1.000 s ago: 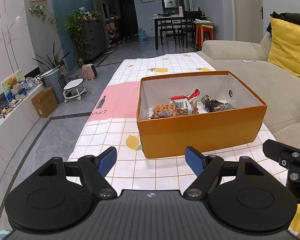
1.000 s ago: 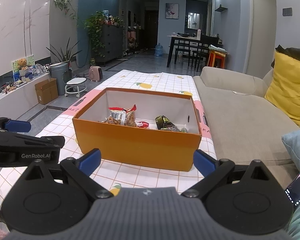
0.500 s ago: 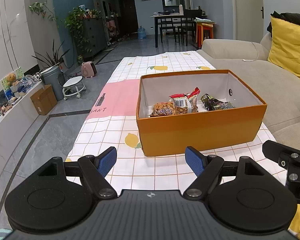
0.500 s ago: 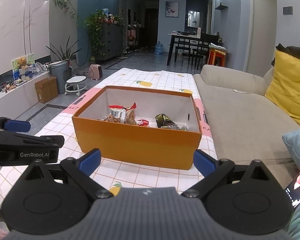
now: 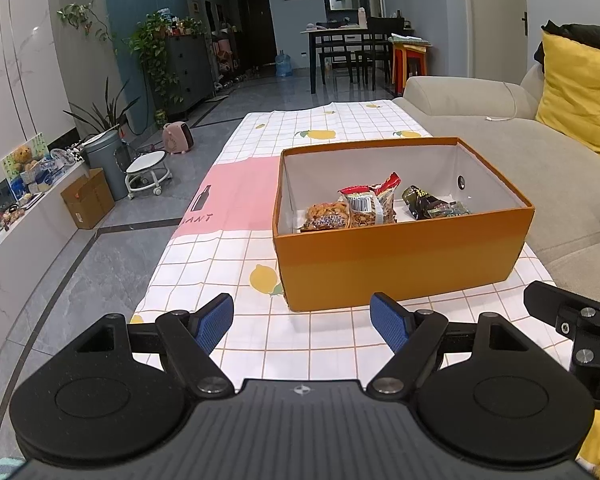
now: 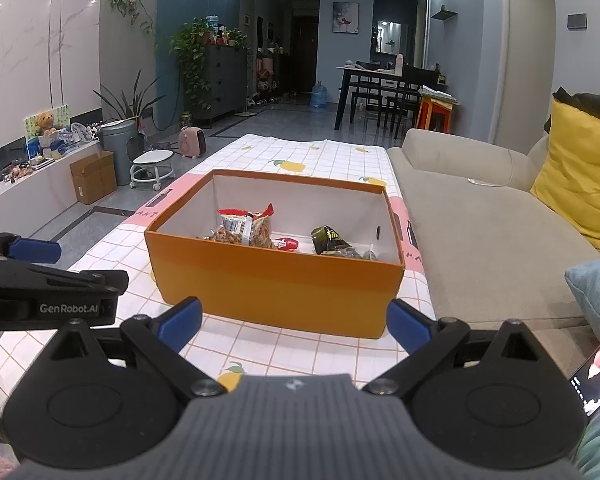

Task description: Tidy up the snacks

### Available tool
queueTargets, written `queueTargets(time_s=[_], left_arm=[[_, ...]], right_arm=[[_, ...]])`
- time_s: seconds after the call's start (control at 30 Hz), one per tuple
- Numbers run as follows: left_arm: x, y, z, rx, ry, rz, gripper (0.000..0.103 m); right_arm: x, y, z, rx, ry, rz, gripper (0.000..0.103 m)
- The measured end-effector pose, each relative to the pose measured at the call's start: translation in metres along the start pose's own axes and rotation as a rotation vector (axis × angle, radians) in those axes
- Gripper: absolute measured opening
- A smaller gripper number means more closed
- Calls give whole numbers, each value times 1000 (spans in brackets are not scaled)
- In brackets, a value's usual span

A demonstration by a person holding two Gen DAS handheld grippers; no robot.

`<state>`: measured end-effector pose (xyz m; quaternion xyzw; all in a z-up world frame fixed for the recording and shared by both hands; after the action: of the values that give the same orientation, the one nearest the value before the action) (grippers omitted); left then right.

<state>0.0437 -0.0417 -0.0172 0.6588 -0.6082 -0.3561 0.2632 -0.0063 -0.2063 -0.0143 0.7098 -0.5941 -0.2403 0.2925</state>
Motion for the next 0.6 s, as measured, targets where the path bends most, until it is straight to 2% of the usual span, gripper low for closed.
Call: queueTargets(time_s=[0.6], left_arm=[[0,0,-1,-1,1,1,91]], right_arm=[[0,-1,1,-5,9,-1,96]])
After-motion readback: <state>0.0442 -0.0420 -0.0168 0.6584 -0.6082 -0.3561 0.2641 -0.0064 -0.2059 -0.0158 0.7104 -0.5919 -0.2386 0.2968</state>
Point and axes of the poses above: each gripper's, at about its wrist camera, not at the fingertips, and y roughly against the way its jaws point, x to its right, z to its underside, the point moved 1 cm from there along -y, roughly the way its jaws point, and after that the axes turned 14 degrees about -x, right-handed, at the moved point
